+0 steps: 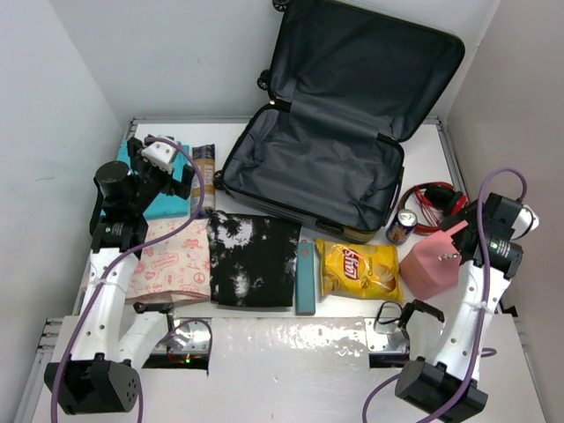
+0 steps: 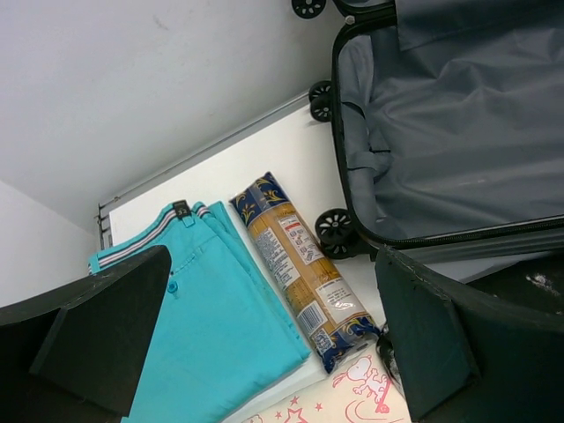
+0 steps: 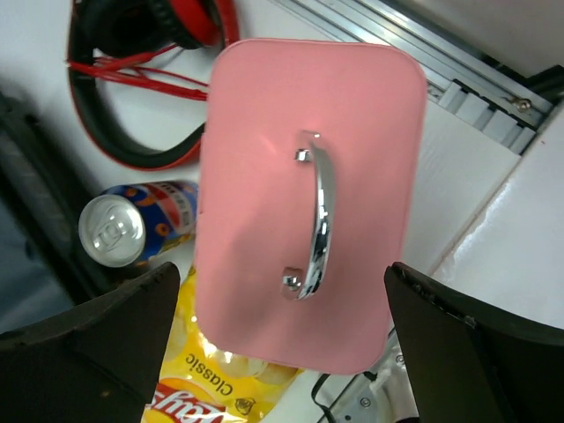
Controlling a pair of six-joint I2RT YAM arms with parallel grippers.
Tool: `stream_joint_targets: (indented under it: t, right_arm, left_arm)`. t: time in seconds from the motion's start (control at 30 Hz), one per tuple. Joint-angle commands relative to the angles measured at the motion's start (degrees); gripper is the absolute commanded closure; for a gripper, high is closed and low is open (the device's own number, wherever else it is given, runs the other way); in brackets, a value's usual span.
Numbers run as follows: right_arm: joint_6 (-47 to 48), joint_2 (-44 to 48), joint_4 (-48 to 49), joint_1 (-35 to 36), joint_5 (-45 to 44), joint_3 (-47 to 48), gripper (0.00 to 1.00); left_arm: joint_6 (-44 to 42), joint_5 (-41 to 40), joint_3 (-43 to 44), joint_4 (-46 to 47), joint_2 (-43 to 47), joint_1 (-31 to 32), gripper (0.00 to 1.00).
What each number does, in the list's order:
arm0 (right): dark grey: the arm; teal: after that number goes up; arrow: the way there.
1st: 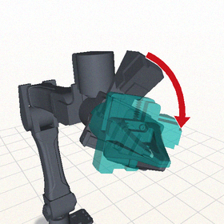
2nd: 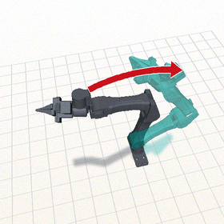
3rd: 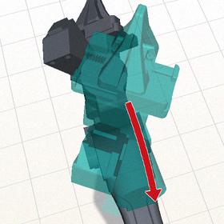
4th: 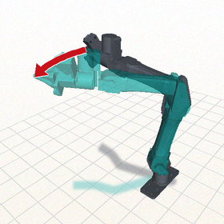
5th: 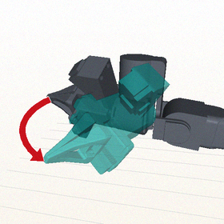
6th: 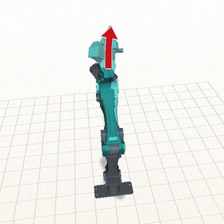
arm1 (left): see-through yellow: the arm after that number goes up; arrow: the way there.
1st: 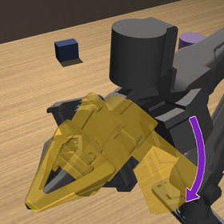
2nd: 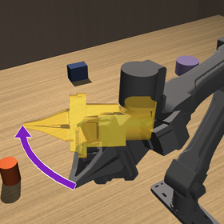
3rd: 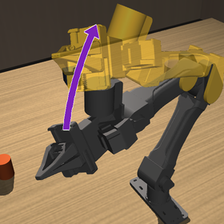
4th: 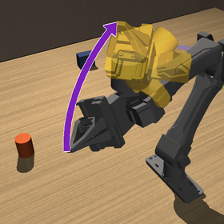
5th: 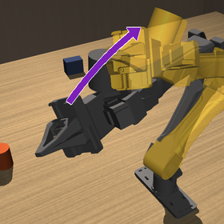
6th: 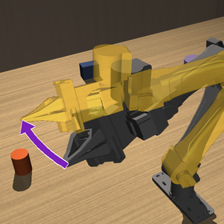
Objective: Pack the luggage
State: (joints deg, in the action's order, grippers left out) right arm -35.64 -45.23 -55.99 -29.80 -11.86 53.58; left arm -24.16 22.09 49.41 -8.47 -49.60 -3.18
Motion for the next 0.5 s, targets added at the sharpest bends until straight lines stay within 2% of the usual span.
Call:
stream_joint_targets:
  t: [0.0,0.1,0.2,0.3,0.33,0.4,0.43,0.47]
  right_arm:
    - [-2.68,0.41,1.22,0.18,-4.14,-0.93,0.03]
    - [-4.08,-0.03,3.77,0.18,-3.61,-5.14,0.05]
    - [-4.35,-0.21,7.55,0.18,-1.25,-9.26,0.12]
    - [-4.62,-0.29,11.16,0.18,-0.53,-12.09,0.27]
    - [-4.53,-0.21,11.68,0.18,-1.32,-12.36,0.36]
    - [-3.74,0.23,13.27,0.18,-2.20,-12.63,0.48]
    - [-2.87,0.58,13.79,0.18,-3.60,-12.45,0.64]
    - [-2.34,0.76,13.89,0.18,-4.39,-12.28,0.72]
  left_arm:
    - [-0.45,0.85,1.66,0.91,0.47,0.72,0.00]
    - [0.17,0.77,1.83,0.91,0.39,0.72,0.00]
    - [0.34,0.33,2.09,0.91,0.30,0.72,0.00]
    - [0.17,-0.64,2.10,0.82,0.38,0.72,0.00]
    - [-0.01,-0.90,2.18,0.74,0.39,0.72,0.00]
    - [0.08,-1.17,2.27,0.47,0.39,0.72,0.00]
    - [0.17,-1.26,2.27,0.30,0.47,0.72,0.00]
    - [0.17,-1.26,2.27,0.21,0.47,0.72,0.00]
